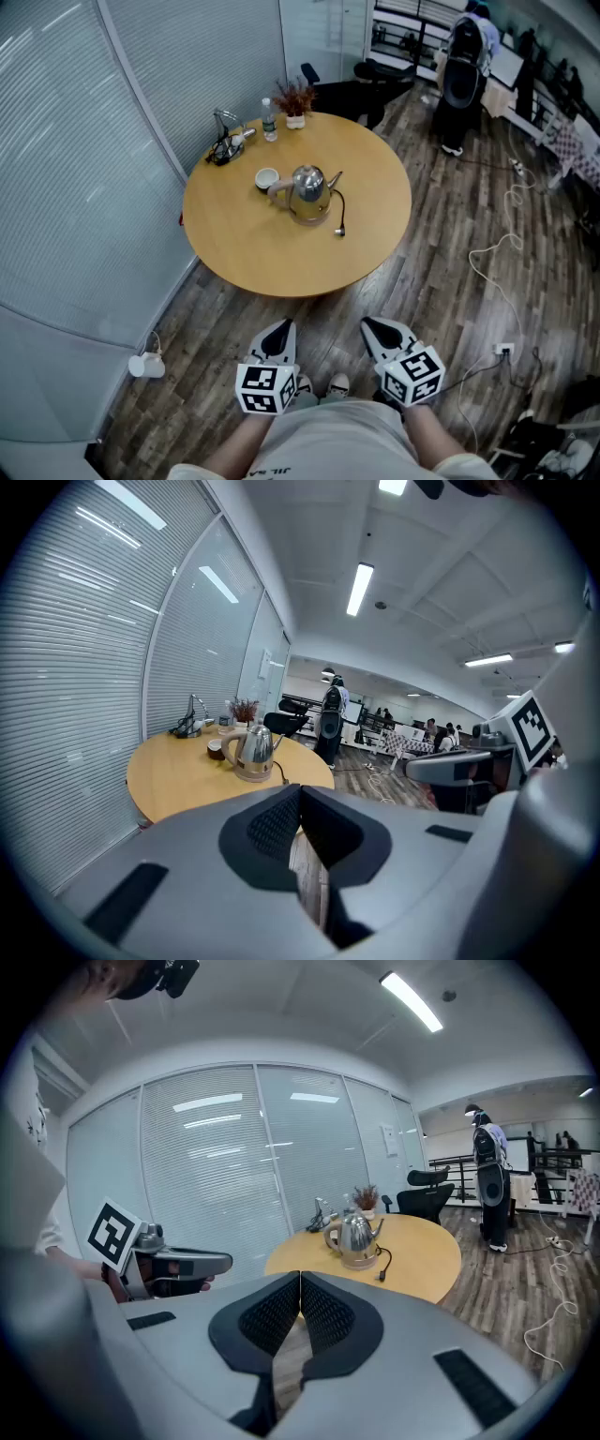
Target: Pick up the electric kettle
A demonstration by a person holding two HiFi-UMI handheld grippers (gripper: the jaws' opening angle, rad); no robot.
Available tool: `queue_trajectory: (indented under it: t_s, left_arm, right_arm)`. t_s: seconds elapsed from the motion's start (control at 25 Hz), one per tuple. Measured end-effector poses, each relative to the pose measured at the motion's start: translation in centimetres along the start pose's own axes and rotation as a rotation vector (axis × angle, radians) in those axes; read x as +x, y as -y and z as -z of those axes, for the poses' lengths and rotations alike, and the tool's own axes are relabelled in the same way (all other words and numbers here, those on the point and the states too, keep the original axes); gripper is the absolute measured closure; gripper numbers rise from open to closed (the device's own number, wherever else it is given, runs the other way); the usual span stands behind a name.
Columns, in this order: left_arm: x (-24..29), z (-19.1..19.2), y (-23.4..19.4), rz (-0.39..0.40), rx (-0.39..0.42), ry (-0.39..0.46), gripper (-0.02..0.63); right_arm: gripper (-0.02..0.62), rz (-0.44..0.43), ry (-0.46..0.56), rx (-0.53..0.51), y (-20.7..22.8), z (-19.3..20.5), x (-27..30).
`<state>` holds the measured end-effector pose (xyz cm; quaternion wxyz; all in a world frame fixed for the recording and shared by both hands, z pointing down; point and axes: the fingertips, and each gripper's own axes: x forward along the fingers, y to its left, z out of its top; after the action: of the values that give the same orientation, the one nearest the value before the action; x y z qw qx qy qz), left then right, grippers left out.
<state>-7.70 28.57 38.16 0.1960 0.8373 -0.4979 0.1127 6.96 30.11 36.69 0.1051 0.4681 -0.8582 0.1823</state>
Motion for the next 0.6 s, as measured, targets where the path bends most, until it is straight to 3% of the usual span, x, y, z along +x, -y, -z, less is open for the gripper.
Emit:
queue_trajectory:
  t_s: [0.2,0.6]
  left_arm:
    - [-0.19,-0.19,0.06,-0.007,0.027,0.003,0.603]
    - [-0.11,0.00,-0.31,0.003,0.001,0.003,0.603]
  right_arm:
    - [0.563,-0.006,-0.004,-0.001,-0.28,0.00,-0.04]
    - [0.563,0.011,-0.003,0.004,-0.15,0.16,-0.03]
